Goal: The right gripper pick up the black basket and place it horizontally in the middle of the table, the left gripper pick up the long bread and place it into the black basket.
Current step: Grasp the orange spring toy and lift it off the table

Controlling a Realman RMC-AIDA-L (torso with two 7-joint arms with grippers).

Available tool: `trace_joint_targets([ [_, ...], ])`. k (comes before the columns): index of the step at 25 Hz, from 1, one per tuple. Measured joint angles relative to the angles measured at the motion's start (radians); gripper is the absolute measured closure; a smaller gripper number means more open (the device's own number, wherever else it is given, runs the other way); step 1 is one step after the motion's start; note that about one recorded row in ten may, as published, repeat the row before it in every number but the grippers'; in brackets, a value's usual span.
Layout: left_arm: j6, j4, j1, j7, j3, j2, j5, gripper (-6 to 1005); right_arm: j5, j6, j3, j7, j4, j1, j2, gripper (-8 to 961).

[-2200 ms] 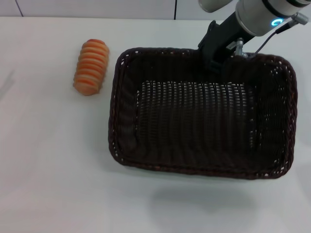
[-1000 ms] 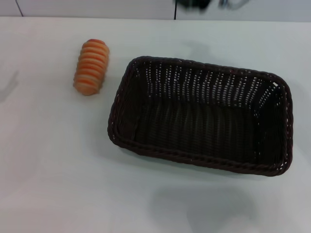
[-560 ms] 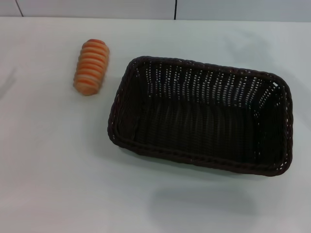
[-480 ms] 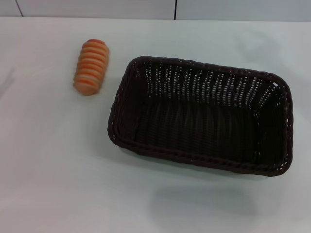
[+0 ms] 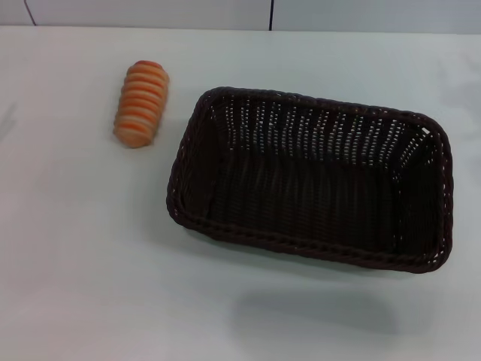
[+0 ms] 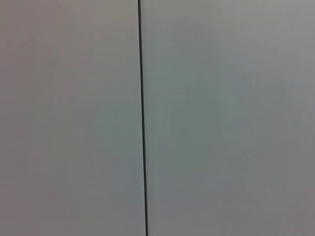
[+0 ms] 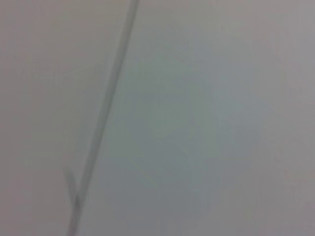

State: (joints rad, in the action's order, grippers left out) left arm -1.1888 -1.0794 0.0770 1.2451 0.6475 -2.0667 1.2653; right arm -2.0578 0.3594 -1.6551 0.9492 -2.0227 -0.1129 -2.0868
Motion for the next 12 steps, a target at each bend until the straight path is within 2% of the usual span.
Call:
trace_joint_targets([
  [4, 0.009, -0.052, -0.01, 0.045, 0.004, 0.001, 0.003, 189, -0.006, -0.079, 0.019, 0.013, 0.024, -0.048, -0.002, 481],
  [6, 0.024, -0.095, -0.016, 0.086, 0.005, 0.001, 0.005, 189, -0.004, -0.208, 0.077, 0.121, 0.078, -0.083, -0.003, 481],
  [12, 0.027, -0.157, -0.03, 0.136, 0.016, 0.0, 0.005, 189, 0.033, -0.337, 0.081, 0.152, 0.189, -0.096, -0.003, 480],
])
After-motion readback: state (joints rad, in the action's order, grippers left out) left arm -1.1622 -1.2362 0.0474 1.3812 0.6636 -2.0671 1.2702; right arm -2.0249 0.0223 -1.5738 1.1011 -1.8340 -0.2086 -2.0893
